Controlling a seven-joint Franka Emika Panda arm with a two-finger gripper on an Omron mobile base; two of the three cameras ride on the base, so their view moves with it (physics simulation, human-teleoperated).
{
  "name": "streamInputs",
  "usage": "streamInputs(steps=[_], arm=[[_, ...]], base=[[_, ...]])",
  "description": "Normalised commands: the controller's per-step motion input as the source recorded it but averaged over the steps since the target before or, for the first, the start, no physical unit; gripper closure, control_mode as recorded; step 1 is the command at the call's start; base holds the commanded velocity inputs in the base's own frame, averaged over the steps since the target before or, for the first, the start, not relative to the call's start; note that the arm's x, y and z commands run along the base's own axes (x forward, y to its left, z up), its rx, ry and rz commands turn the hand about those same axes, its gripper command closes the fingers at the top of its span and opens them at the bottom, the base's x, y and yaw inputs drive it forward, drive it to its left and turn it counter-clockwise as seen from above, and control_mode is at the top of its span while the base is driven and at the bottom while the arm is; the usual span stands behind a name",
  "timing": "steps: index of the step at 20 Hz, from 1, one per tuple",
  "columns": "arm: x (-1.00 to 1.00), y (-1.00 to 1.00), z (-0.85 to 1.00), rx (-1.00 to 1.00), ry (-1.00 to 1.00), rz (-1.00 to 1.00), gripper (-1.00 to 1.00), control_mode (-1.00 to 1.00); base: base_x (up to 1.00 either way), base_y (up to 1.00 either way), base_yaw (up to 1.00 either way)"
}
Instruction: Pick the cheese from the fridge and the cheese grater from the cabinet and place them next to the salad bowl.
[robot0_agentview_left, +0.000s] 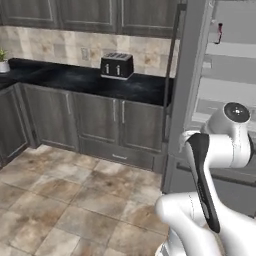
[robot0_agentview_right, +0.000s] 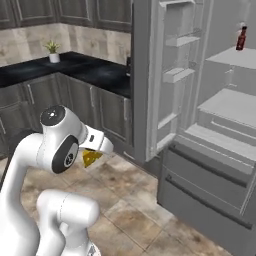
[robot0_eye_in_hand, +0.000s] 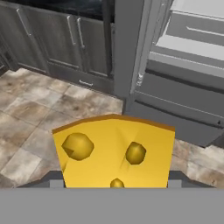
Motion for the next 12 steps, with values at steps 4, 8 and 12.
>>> streamInputs(steps=[4,8,12], arm=[[0.0,0.0,0.0,0.0,0.0,0.0,1.0,1.0],[0.0,0.0,0.0,0.0,0.0,0.0,1.0,1.0],[0.0,0.0,0.0,0.0,0.0,0.0,1.0,1.0]], base=[[-0.52,0.28,0.49],[-0.55,0.4,0.52],[-0.49,0.44,0.55]])
